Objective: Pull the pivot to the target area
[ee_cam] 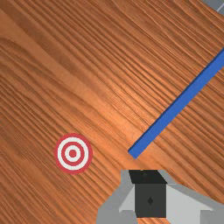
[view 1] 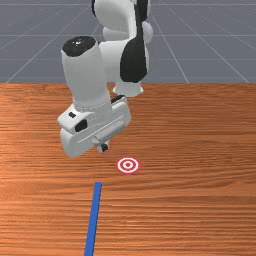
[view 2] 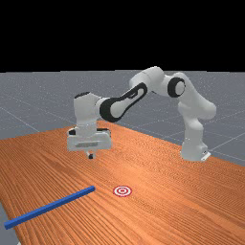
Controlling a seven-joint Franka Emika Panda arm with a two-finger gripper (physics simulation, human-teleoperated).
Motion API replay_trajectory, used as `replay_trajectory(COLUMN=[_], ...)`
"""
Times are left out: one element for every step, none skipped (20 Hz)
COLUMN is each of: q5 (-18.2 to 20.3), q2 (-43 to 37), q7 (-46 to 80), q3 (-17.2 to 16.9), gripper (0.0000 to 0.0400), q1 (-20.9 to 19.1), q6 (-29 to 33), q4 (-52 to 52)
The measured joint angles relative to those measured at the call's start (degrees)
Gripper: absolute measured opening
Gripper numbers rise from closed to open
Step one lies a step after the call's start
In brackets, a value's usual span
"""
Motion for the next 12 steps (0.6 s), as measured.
replay_trajectory(q5=[0.47,0.59,-0.35,-1.04,-1.08,-1.11,-0.92,-0.67,-0.66,-0.67,-0.84,-0.8], q2=[2.78,6.27,9.27,9.15,12.14,13.08,13.43,10.94,10.74,10.45,12.91,13.1], q7=[0.04,0.4,1.25,1.61,1.92,2.01,1.84,1.34,1.31,1.29,1.62,1.52], q3=[0.45,0.73,0.19,-0.35,-0.25,-0.23,-0.11,-0.07,-0.07,-0.08,-0.07,-0.06], gripper=[0.0,0.0,0.0,0.0,0.0,0.0,0.0,0.0,0.0,0.0,0.0,0.0], q1=[-0.43,-0.72,-0.4,0.0,-0.2,-0.25,-0.29,-0.19,-0.18,-0.16,-0.27,-0.25], q6=[-2.26,-5.02,-7.1,-6.63,-8.91,-9.73,-7.69,-3.94,-3.73,-3.64,-6.06,-4.93], q4=[4.98,11.29,16.66,16.02,21.64,23.09,23.28,18.17,17.77,17.24,21.44,20.67])
